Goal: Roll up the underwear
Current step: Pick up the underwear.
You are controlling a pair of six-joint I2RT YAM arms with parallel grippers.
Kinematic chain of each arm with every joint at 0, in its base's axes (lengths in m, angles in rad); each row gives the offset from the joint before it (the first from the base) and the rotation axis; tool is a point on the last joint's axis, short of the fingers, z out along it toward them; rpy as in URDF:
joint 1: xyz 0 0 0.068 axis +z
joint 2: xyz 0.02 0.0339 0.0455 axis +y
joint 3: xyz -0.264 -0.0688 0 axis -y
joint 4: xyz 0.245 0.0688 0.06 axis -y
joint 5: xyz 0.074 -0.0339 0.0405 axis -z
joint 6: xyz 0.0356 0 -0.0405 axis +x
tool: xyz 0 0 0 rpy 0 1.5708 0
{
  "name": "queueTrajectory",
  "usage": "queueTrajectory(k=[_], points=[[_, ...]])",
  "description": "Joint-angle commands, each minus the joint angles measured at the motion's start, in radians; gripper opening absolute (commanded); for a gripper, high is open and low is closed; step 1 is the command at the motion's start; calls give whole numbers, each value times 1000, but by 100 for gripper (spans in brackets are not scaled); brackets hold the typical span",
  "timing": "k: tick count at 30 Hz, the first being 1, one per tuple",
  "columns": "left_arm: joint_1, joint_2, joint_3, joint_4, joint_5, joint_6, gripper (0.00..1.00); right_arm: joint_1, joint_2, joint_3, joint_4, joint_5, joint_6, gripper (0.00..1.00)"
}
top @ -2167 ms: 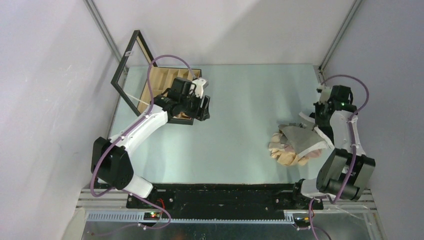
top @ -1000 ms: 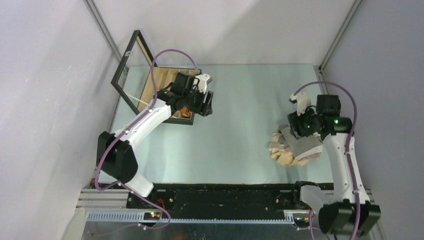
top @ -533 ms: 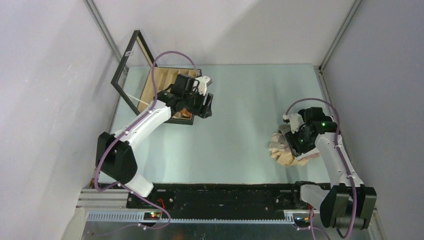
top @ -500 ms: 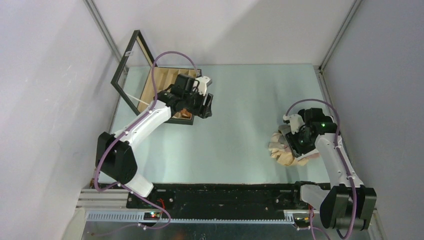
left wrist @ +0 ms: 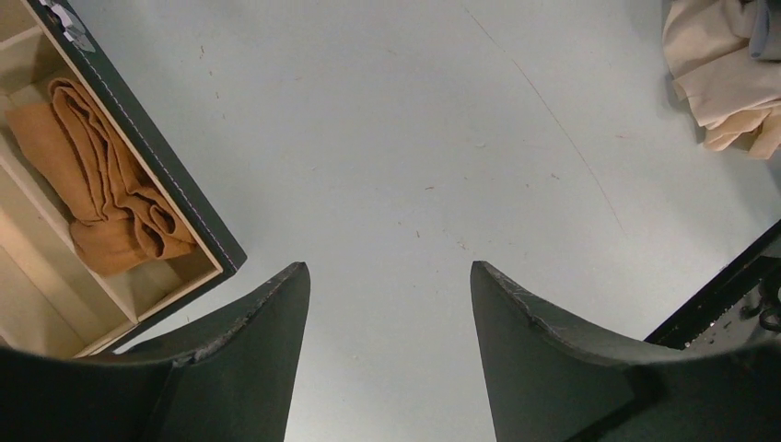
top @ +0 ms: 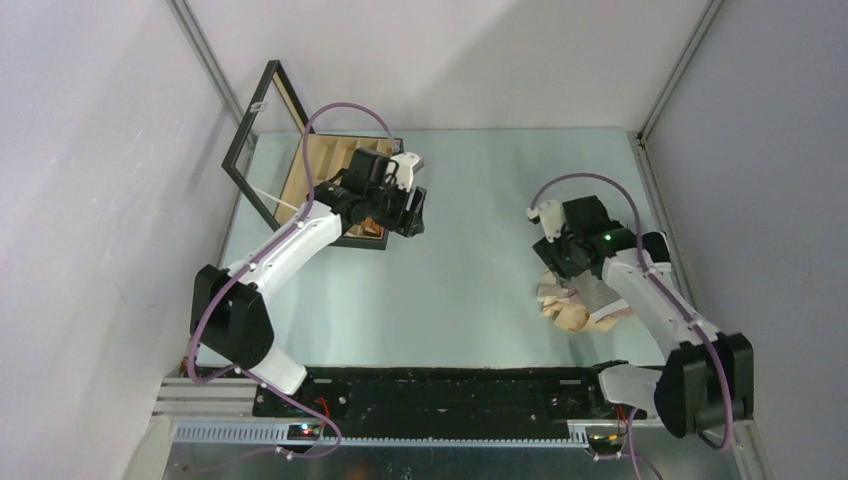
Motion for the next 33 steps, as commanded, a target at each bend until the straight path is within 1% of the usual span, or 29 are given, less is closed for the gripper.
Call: queueTrajectory(k=[1,4,9,11,20,22,23,24,25,26,27,30,33], points=[[-10,-72,-20,30,-10,-2,70,74,107,30,191,176,-2,60],[-10,-104,-38,35,-15,2,71,109,176,29,258,269,-21,57],[-9,-134,-53,45,-20,-1,72,128,248,29,326,339,-55,53],[-8,-138,-53,40,-22,-1,72,128,271,29,329,372,-61,52],[-6,-147,-63,53,-24,-15,72,126,334,20,331,417,-98,46],[-6,-149,-66,56,-22,-15,72,127,333,22,326,420,-101,39],[-6,-149,-65,57,-24,-15,72,129,330,28,323,416,-101,30],[-7,-149,-65,58,-25,-15,72,132,327,32,310,413,-98,24],[-6,-149,-65,58,-27,-15,72,136,316,45,299,399,-96,11],[-6,-149,-66,58,-29,-15,72,150,308,54,282,395,-94,4],[-6,-149,-65,58,-32,-15,72,161,287,69,274,393,-92,0],[-6,-147,-65,56,-34,-16,72,234,238,129,189,383,-52,0],[-3,-140,-55,50,-39,-17,72,313,176,255,91,329,7,0]])
